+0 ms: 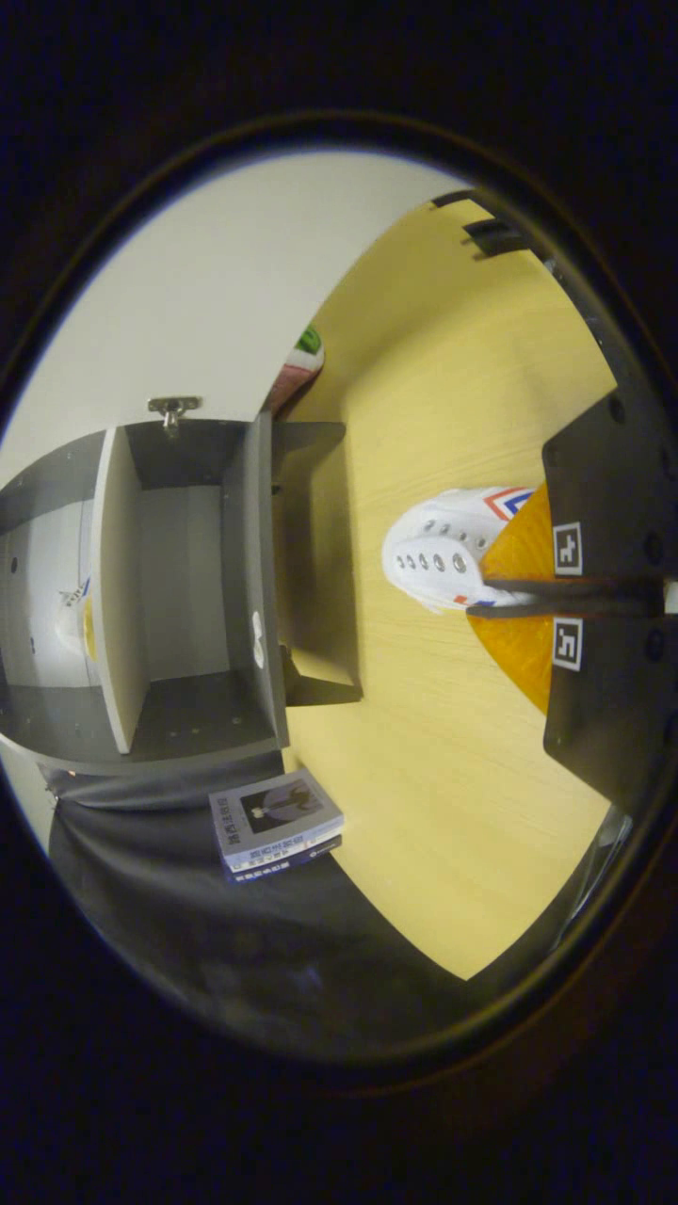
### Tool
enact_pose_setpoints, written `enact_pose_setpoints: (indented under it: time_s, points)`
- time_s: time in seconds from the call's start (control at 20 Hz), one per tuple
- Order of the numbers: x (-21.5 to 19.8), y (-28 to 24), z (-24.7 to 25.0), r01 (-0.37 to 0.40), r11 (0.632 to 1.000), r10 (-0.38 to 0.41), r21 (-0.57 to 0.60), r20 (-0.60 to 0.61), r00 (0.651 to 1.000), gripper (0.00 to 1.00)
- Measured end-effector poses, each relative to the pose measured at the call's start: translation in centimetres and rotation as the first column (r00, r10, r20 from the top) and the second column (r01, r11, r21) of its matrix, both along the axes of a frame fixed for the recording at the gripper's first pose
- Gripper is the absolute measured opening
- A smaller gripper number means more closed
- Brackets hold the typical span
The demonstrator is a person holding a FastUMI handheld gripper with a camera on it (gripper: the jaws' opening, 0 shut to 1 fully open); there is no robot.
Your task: Open the shoe cabinet door, grab the shoes and put them into the shoe cabinet, then close the shoe cabinet door.
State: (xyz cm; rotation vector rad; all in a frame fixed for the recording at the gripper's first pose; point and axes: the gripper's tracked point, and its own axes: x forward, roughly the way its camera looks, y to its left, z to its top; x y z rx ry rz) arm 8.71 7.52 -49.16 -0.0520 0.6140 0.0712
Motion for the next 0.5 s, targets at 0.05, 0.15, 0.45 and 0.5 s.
enact_pose_setpoints:
  time_s: [0.05,0.15,0.45,0.5]
  points:
    - [0.0,-0.2,0.8,0.004,1.000,-0.004,0.003,0.002,1.000,0.03]
    - [0.2,-0.4,2.8,0.010,1.000,-0.010,0.007,0.011,1.000,0.02]
    - [2.1,-0.4,12.3,0.044,0.999,-0.043,-0.003,0.085,0.995,0.02]
    - [2.4,-0.3,14.2,0.051,0.999,-0.050,-0.007,0.103,0.993,0.02]
